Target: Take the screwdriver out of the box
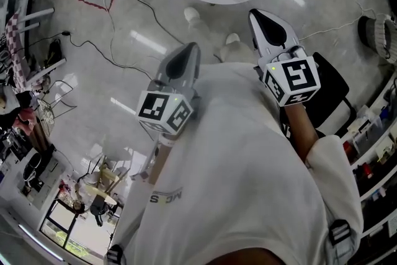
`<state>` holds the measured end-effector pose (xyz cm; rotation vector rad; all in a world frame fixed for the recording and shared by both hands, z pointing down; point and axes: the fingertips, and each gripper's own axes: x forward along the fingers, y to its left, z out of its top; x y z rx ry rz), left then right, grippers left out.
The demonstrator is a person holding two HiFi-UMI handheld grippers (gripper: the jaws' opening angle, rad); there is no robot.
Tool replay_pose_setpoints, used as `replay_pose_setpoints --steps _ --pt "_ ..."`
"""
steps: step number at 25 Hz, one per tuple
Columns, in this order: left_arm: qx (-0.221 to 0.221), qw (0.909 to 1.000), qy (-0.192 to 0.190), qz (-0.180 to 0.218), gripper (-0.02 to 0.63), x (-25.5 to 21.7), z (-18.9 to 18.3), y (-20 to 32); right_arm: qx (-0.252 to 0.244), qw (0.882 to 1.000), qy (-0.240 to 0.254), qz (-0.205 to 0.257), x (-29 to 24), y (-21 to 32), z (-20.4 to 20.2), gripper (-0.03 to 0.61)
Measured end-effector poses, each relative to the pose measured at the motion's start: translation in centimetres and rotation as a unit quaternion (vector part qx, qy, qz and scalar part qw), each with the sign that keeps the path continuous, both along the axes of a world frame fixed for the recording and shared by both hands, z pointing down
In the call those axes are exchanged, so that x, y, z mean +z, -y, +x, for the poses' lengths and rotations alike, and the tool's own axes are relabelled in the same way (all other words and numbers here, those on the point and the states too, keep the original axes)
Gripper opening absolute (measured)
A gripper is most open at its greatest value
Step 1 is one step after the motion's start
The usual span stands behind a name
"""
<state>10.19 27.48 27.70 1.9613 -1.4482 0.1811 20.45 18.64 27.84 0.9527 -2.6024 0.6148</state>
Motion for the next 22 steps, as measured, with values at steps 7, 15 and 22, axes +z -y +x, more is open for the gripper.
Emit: replay_pose_setpoints --steps 7,15,22 --pt "0.027 0.9996 -0.004 0.008 0.0 0.0 -3.6 6.5 0.005 1.0 -0.014 -0.01 0.9 4.5 -3.8 0.0" --pt "0.083 0.9961 -0.017 0.024 0.0 -0.9 -10.4 16.9 0.036 0.997 -0.044 -0.043 2.9 13.0 -10.3 0.001" --pt "0.123 0.9916 -0.03 0.026 0.0 -1.2 -11.5 22.0 0.072 0.994 -0.064 -0.042 3.0 17.4 -10.0 0.002"
